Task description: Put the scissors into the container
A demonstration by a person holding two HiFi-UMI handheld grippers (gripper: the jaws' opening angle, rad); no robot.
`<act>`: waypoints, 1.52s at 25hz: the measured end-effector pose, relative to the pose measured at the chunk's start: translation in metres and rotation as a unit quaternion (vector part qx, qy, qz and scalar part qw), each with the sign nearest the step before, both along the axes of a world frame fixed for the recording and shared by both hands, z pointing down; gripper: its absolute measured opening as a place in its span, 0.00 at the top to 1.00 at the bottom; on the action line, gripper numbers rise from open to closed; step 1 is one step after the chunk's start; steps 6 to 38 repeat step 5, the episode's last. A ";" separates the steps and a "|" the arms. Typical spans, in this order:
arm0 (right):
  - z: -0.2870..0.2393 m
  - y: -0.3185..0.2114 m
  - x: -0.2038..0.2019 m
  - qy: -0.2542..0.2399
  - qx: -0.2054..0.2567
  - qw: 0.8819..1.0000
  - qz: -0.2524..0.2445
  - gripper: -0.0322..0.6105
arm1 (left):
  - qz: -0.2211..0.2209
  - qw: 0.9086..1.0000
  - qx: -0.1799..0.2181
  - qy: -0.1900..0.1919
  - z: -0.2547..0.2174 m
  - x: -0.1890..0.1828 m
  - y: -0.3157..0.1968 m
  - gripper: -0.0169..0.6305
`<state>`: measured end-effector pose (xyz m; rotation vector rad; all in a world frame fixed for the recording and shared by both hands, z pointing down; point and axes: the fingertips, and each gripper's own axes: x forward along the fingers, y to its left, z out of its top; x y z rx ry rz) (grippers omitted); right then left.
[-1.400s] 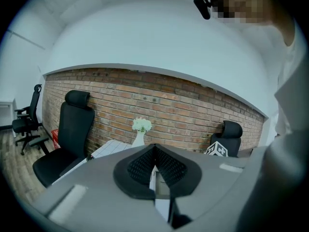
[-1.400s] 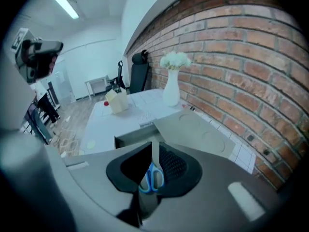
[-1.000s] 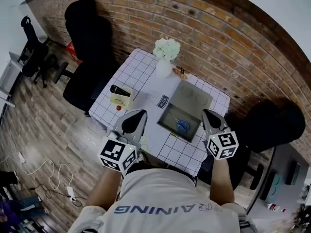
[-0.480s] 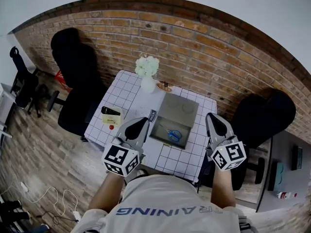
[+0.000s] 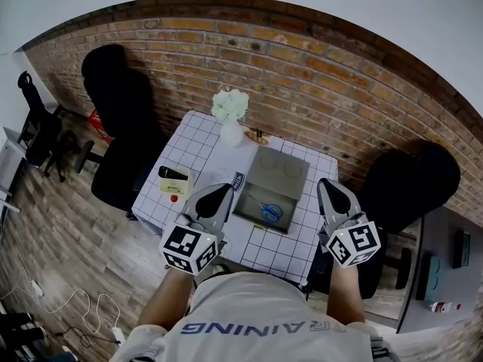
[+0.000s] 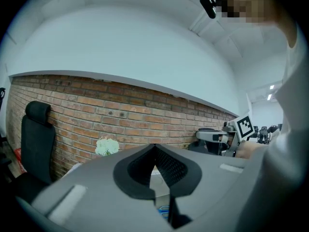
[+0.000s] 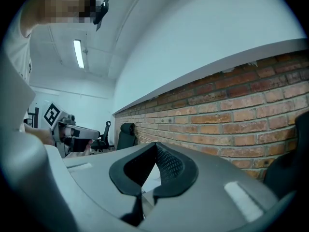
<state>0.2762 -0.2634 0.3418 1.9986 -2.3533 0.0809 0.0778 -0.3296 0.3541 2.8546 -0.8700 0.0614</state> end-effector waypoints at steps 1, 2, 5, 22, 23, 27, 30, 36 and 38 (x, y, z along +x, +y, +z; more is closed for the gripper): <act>0.000 0.000 0.001 -0.002 0.001 1.000 0.000 0.93 | 0.000 1.000 0.000 0.000 -0.001 0.000 0.000 0.97; 0.001 -0.001 0.001 -0.002 0.002 1.000 0.000 0.93 | -0.001 1.000 0.000 0.000 -0.001 0.000 0.000 0.97; -0.001 -0.002 0.001 0.000 0.001 1.000 -0.001 0.93 | -0.001 1.000 -0.002 0.001 -0.003 0.001 -0.001 0.97; -0.001 -0.002 0.001 0.000 0.001 1.000 -0.001 0.93 | -0.001 1.000 -0.002 0.001 -0.003 0.001 -0.001 0.97; -0.001 -0.002 0.001 0.000 0.001 1.000 -0.001 0.93 | -0.001 1.000 -0.002 0.001 -0.003 0.001 -0.001 0.97; -0.001 -0.002 0.001 0.000 0.001 1.000 -0.001 0.93 | -0.001 1.000 -0.002 0.001 -0.003 0.001 -0.001 0.97; -0.001 -0.002 0.001 0.000 0.001 1.000 -0.001 0.93 | -0.001 1.000 -0.002 0.001 -0.003 0.001 -0.001 0.97; -0.001 -0.002 0.001 0.000 0.001 1.000 -0.001 0.93 | -0.001 1.000 -0.002 0.001 -0.003 0.001 -0.001 0.97; -0.001 -0.002 0.001 0.000 0.001 1.000 -0.001 0.93 | -0.001 1.000 -0.002 0.001 -0.003 0.001 -0.001 0.97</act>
